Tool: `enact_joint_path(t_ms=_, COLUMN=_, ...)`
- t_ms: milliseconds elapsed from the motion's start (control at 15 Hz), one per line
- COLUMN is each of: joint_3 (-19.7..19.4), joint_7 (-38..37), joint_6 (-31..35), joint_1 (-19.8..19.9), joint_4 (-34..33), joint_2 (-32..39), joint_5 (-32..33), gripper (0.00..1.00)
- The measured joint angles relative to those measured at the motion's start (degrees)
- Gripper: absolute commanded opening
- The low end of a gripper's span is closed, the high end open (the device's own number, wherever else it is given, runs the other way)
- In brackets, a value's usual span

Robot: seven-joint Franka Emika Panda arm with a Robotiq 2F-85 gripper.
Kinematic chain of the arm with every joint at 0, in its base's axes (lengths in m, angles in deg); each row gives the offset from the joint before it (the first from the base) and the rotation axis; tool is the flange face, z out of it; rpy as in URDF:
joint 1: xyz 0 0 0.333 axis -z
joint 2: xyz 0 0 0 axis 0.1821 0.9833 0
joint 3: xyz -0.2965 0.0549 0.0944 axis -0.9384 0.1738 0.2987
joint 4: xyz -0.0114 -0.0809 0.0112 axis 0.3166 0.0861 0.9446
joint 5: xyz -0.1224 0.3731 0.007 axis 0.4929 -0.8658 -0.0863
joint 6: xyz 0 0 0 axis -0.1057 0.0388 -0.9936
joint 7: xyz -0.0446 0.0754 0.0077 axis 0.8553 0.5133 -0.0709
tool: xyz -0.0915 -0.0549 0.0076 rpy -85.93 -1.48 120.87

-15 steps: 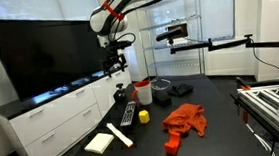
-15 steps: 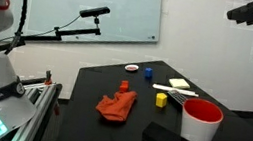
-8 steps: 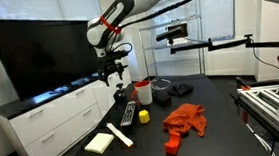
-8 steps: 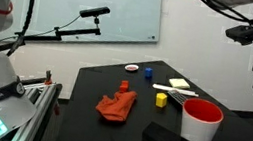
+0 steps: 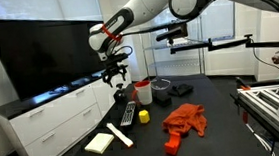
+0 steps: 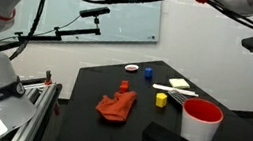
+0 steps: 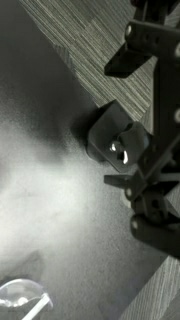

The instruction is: Loosen the c-cramp on the table

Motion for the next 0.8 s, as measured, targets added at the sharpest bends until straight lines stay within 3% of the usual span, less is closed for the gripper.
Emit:
enact_joint_path(t_ms=333, joint_3=-0.2, joint_7=-2.0, joint_6=-5.2, joint_1=2.7, joint_4=-8.8, joint_2=4.7, joint_5=-0.1, gripper=1.0)
enact_joint_path(t_ms=800, joint_3=2.1, joint_7=-6.7, joint_6=-5.4, joint_1=2.9, joint_4=-14.6, joint_2=9.6, joint_5=-1.2, gripper=1.0)
